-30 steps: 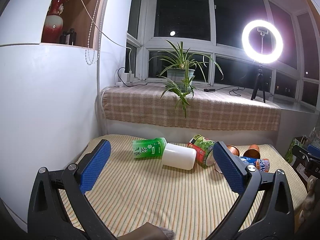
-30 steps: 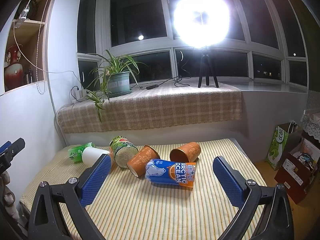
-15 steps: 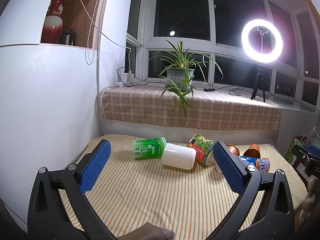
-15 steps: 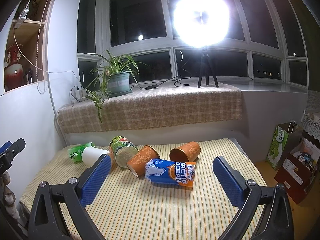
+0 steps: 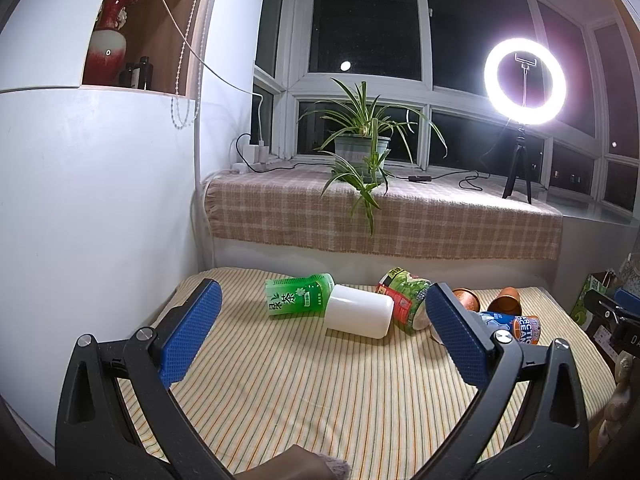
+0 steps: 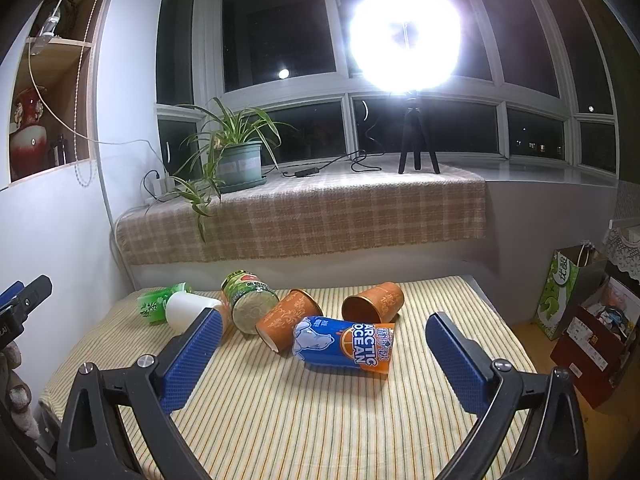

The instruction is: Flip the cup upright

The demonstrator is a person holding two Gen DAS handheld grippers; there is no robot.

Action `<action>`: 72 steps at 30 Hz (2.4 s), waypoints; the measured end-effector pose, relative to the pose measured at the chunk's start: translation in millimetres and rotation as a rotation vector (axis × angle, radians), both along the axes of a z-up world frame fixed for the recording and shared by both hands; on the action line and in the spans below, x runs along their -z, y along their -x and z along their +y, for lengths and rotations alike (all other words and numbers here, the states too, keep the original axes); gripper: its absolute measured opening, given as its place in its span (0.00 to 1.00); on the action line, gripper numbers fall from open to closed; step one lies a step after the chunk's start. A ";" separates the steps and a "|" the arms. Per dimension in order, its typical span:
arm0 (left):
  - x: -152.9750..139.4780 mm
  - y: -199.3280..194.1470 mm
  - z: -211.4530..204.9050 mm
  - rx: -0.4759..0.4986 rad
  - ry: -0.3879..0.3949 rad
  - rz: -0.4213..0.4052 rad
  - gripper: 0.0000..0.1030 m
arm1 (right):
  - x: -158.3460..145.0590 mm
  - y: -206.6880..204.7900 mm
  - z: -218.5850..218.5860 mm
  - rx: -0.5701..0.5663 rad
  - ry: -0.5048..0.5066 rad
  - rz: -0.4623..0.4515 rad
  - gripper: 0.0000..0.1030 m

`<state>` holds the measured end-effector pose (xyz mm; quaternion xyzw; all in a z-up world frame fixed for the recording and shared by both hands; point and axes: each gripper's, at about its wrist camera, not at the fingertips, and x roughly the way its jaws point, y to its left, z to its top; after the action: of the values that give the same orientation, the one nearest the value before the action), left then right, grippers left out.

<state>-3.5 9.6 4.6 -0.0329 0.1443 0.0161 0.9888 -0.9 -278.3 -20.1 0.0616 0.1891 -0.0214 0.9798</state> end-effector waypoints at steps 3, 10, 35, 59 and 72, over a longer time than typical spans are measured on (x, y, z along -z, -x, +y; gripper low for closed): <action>0.4 0.2 -0.5 -0.001 0.002 -0.001 1.00 | 0.7 -0.5 0.7 -0.001 -0.001 0.002 1.00; 0.8 0.2 -0.3 0.001 0.003 0.000 1.00 | 0.9 -0.4 1.3 -0.002 0.000 0.004 1.00; 20.0 -4.9 20.3 -0.022 0.002 0.048 1.00 | 9.2 -39.6 31.1 -0.121 0.056 0.042 1.00; 46.5 1.1 99.1 -0.198 0.058 0.161 0.99 | 59.1 -195.9 198.2 -0.751 0.515 0.388 0.97; 50.2 8.3 133.6 -0.292 0.079 0.185 0.99 | 99.2 -267.0 251.8 -0.884 0.762 0.560 0.93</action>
<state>-11.8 143.2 -45.6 -0.0906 0.2289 0.1567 0.9565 266.1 -26.4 -119.3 -0.3821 0.4241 0.3032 0.7630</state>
